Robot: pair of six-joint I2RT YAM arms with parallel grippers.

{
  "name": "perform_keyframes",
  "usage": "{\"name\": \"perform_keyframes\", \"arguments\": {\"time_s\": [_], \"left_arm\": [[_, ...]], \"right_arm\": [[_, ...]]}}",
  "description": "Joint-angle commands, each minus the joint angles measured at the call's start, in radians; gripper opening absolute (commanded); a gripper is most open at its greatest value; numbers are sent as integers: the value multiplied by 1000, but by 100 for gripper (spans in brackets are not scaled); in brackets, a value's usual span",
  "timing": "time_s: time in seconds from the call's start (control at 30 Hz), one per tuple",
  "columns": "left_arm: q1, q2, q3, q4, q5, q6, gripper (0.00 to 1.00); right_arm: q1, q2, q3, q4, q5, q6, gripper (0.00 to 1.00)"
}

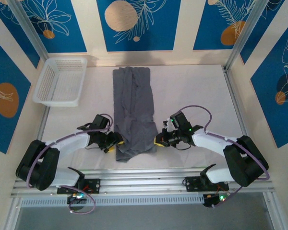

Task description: Fold the inside-out t-shirt

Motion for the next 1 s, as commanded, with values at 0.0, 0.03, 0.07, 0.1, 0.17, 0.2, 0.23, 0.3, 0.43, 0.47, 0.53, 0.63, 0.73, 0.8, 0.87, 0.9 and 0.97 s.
{"name": "perform_keyframes", "arguments": {"time_s": [0.0, 0.03, 0.07, 0.1, 0.17, 0.2, 0.23, 0.3, 0.43, 0.47, 0.53, 0.63, 0.73, 0.8, 0.87, 0.9, 0.97], "left_arm": [[-27, 32, 24, 154, 67, -14, 48], [-32, 32, 32, 153, 69, -16, 43], [-40, 28, 44, 133, 58, -6, 39], [-45, 28, 54, 112, 47, 2, 35], [-49, 28, 55, 101, 46, 4, 32], [-50, 28, 51, 103, 44, 3, 32], [-52, 31, 44, 104, 39, 2, 33], [-53, 37, 34, 109, 37, 0, 38], [-60, 48, 21, 132, 41, -3, 49], [-62, 52, 20, 144, 46, -2, 49], [-69, 70, 28, 166, 78, 9, 42], [-97, 107, 94, 92, 105, 80, 19], [-132, 76, 133, -55, 31, 132, 0], [-136, 32, 112, -88, 20, 124, 0], [-138, -22, 82, -102, 25, 101, 0], [-145, -48, 68, -104, 31, 90, 0], [-174, -102, 49, -122, 29, 60, 0]], "right_arm": [[7, -10, -11, -8, -12, 6, 0], [7, -11, -9, -10, -10, 7, 0], [7, -13, -10, -12, -6, 7, 0], [8, -13, -10, -14, -4, 7, 0], [8, -12, -9, -17, -2, 6, 0], [8, -10, -9, -18, -3, 5, 0], [8, -9, -9, -17, -2, 5, 0], [8, -4, -8, -17, -3, 6, 0], [9, -7, -9, -18, 1, 9, 0], [8, -7, -8, -18, 5, 11, 0], [7, -3, -7, -15, 15, 14, 0], [7, 3, 1, 3, 13, 21, 0], [7, -16, -3, 2, 29, 28, 0], [10, -71, -30, -2, 50, 55, 0], [28, -190, -91, 9, 79, 95, 0], [40, -248, -108, -17, 95, 101, 0], [74, -390, -128, -145, 151, 121, 0]]}}
